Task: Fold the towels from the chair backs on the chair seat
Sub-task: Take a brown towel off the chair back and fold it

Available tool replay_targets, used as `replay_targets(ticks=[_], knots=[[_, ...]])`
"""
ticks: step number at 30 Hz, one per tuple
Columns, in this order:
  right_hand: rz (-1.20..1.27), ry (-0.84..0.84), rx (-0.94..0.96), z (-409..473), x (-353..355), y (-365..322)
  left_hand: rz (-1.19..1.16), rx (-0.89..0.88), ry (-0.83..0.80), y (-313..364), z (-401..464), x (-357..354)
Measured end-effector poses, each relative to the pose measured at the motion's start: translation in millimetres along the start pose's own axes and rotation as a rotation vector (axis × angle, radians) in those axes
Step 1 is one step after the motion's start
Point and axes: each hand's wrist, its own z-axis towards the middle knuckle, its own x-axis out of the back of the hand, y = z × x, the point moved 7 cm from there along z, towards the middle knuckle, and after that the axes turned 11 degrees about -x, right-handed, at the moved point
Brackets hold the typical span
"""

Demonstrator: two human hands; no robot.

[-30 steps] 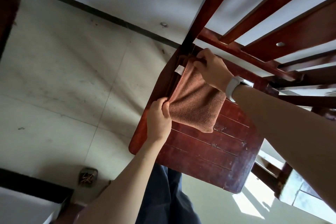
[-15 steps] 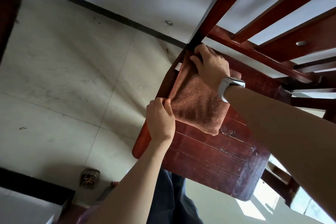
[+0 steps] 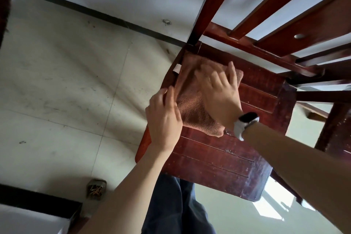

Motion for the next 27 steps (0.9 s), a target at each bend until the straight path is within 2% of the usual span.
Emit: replay_targets(ticks=[3, 5, 11, 15, 19, 23, 27], knots=[[-0.100, -0.054, -0.028, -25.7, -15.1, 6.7, 0.106, -0.330, -0.150, 29.3, 7.1, -20.2], [-0.125, -0.098, -0.103, -28.8, -26.5, 17.3, 0.136, -0.424, -0.234, 32.5, 11.7, -36.9], [-0.044, -0.166, -0.141, -36.3, -48.2, 43.9, 0.203, -0.427, -0.333, 20.0, 12.7, -59.6], [-0.004, -0.156, -0.173, -41.6, -35.3, 43.1, 0.244, -0.445, -0.379, 23.2, 16.0, -54.0], [0.044, -0.152, -0.156, -89.6, -26.5, 26.3, 0.286, -0.513, -0.380, 20.7, 24.0, -45.7], [0.002, -0.194, -0.201, -118.3, -42.8, 31.7, 0.287, -0.476, -0.435, 12.4, 29.8, -51.3], [0.127, -0.165, -0.243, -123.5, -33.6, 36.3, 0.311, -0.495, -0.403, 20.6, 33.4, -42.9]])
